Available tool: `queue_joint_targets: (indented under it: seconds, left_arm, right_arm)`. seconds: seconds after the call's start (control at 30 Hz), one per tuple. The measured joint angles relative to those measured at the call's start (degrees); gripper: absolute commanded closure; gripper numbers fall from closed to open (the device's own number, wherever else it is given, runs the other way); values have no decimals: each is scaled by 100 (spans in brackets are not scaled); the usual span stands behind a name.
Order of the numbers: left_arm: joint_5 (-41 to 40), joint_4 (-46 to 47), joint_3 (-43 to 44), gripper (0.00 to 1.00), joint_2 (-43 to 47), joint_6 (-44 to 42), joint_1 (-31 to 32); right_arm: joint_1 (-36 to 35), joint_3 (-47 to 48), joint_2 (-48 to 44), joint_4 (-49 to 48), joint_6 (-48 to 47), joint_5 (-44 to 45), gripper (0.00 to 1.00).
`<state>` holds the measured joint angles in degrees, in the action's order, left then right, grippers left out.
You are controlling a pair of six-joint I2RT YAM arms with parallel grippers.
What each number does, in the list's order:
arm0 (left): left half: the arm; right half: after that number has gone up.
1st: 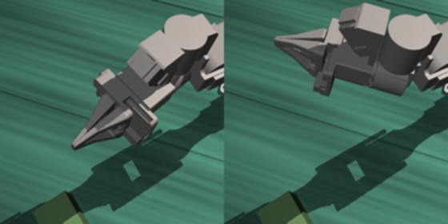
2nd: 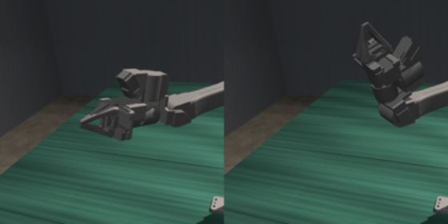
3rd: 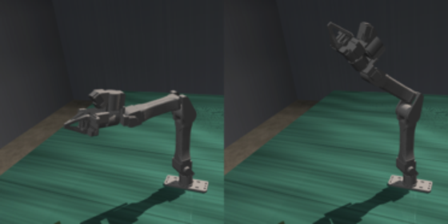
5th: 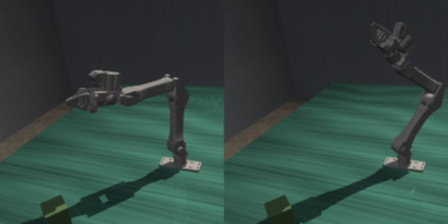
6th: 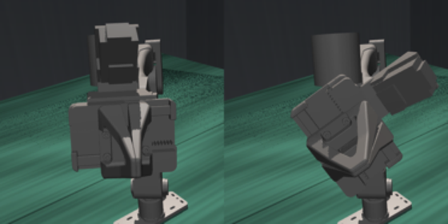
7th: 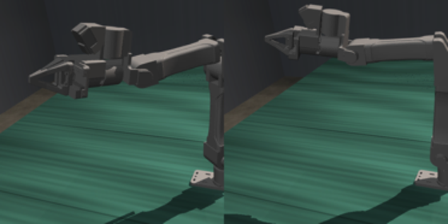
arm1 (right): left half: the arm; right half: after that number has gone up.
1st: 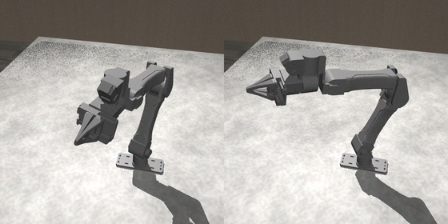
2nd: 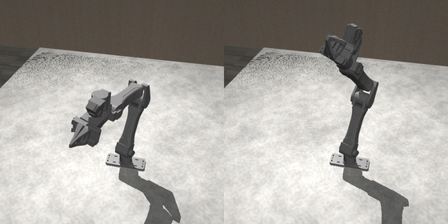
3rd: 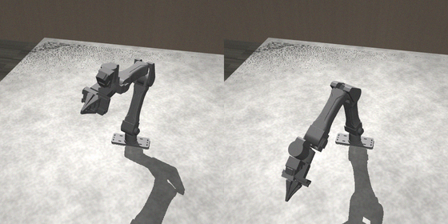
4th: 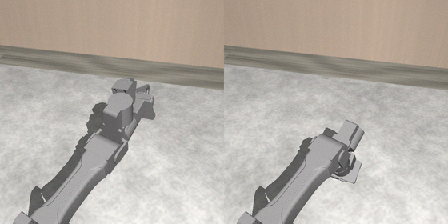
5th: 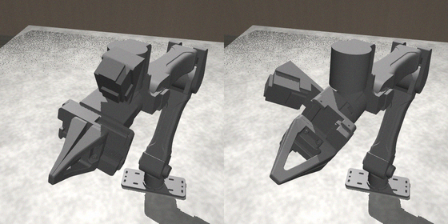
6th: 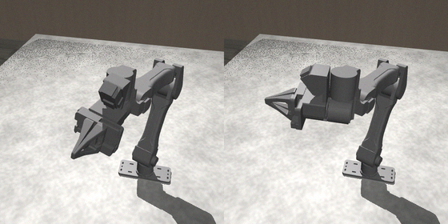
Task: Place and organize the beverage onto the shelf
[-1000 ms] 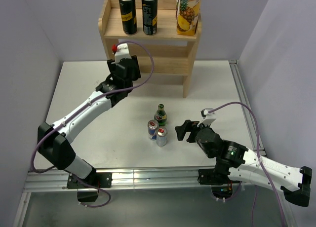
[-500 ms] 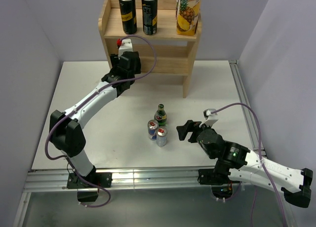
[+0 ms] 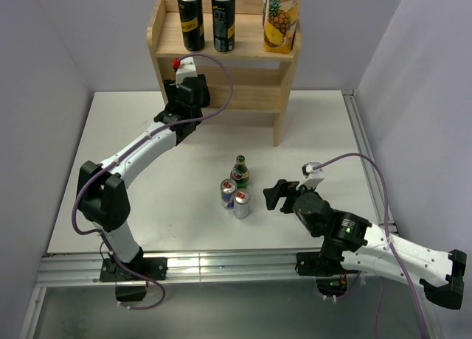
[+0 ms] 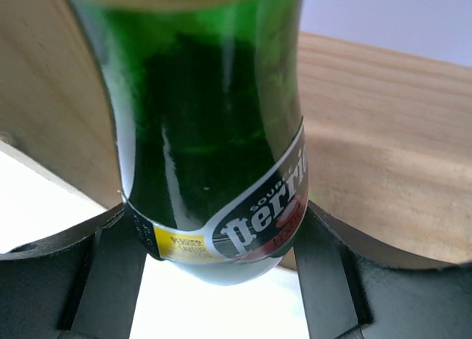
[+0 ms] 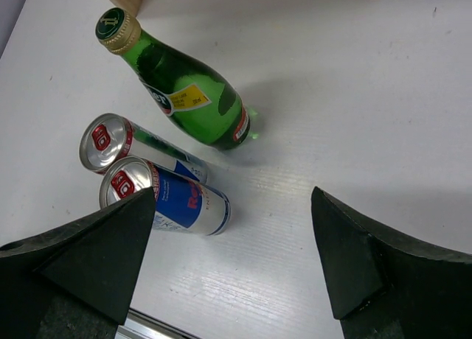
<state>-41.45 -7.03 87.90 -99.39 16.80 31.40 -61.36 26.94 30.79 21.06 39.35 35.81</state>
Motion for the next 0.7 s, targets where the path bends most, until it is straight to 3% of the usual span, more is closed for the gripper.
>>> queue_joint_targets:
  seconds: [0.27,0.33,0.47,0.5,0.7]
  left_arm:
    - [-59,516,-179,99,-42,9,-98]
    - [-83,649,-179,95,-98,31,-133]
    - [-103,901,-179,70,-184,55,-210]
    - [-109,944,-181,58,-201,63,-223]
    - [-195,1176,-179,29,-302,90,-264]
  right_arm:
    - [0,0,52,-2,-4,15,7]
    - [0,0,52,-2,-4,15,7]
    - [0,0,57,0,-7,15,7]
    - [0,0,59,0,-4,15,7]
    - [0,0,70,-2,-4,17,7]
